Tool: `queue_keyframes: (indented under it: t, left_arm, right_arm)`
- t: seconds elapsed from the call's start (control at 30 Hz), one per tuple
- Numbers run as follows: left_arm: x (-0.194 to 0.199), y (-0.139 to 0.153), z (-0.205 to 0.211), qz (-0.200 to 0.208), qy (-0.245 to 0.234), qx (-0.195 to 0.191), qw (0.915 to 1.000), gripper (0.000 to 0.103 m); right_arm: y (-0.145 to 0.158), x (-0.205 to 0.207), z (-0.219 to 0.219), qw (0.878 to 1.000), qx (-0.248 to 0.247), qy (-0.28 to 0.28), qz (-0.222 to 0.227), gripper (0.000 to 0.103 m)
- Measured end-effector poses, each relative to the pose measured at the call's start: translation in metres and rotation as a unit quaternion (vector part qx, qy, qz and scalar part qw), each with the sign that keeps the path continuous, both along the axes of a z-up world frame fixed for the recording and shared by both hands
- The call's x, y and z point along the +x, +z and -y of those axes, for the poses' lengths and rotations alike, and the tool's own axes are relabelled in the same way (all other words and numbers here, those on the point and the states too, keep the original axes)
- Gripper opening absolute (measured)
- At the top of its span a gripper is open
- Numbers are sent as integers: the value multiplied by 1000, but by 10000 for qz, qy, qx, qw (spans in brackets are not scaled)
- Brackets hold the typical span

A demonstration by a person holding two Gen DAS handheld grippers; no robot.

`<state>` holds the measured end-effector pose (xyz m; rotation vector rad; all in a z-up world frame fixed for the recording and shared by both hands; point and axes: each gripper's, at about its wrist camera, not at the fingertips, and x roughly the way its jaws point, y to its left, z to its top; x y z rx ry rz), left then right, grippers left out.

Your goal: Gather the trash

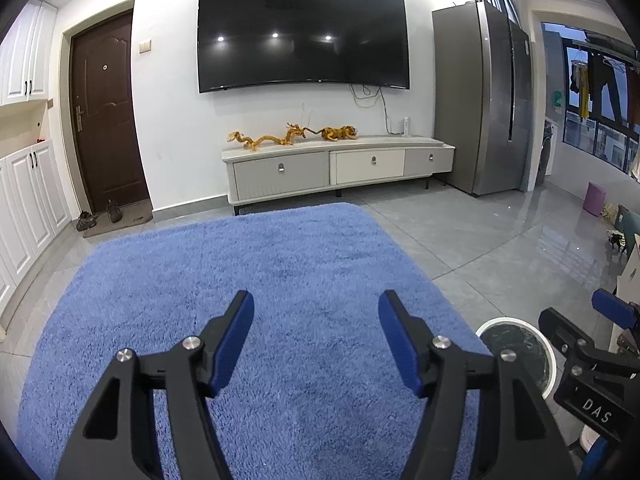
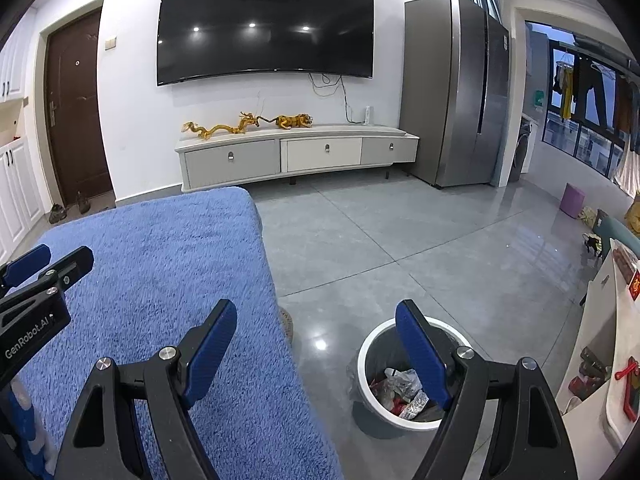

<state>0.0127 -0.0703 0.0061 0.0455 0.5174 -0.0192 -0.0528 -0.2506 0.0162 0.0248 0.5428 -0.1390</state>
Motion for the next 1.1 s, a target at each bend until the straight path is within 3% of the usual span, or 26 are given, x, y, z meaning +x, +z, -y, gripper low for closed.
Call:
queue_keyframes:
  t: [0.67,1.1]
  left_arm:
    - [-17,20,2,389,168,27,9991,63]
    - [-18,24,-8,432,279,-57,9987,63]
  right_arm:
    - [19,-22,10,9982,76,-180,562,83]
    - [21,-26,17,9971,151,-260,699,85]
